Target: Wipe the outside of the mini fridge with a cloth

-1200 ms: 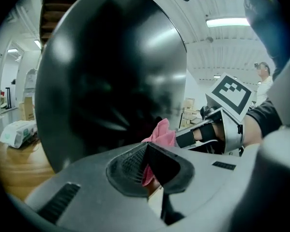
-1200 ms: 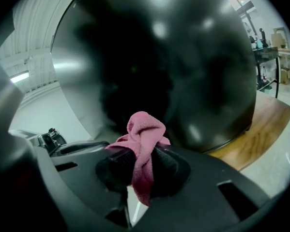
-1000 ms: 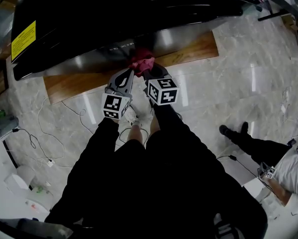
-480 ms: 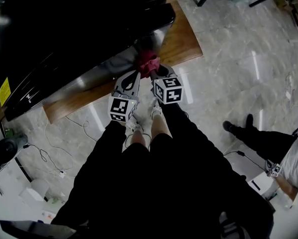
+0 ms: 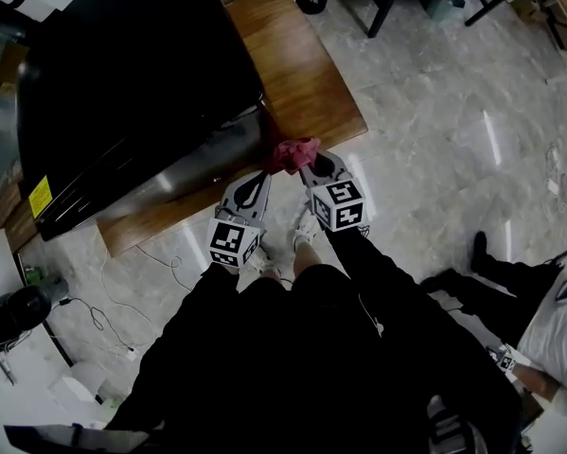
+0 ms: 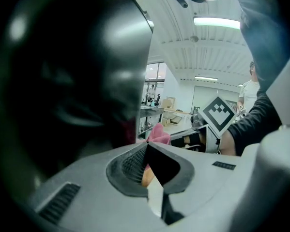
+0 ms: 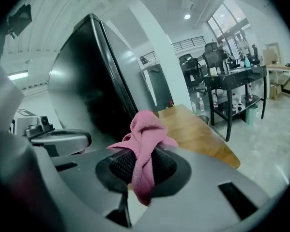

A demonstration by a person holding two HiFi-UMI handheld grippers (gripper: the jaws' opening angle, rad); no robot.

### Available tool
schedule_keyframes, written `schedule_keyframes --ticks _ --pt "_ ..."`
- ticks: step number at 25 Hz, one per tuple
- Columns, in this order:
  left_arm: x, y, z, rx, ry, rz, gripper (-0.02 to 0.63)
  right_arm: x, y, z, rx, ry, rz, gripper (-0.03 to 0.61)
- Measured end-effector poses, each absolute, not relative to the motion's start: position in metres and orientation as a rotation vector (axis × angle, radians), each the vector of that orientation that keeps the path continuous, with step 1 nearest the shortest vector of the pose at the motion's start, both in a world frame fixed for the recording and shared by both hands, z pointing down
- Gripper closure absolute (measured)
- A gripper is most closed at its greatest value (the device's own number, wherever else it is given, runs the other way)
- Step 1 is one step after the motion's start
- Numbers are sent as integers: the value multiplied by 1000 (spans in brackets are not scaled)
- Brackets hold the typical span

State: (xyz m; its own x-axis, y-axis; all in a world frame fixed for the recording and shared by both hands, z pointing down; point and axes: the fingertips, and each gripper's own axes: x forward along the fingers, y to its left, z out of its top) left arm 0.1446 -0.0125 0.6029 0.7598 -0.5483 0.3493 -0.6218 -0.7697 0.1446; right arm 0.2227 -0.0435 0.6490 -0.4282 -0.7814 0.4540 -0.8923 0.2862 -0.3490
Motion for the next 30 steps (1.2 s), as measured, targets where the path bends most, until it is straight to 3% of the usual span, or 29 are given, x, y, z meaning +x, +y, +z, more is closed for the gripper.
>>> schedule_keyframes --ticks 14,30 --pt "136 41 430 2827 -756 234 609 222 6 443 1562 -2535 362 520" --pt "166 16 346 2906 -658 -20 609 247 -44 355 1786 -2479 109 520"
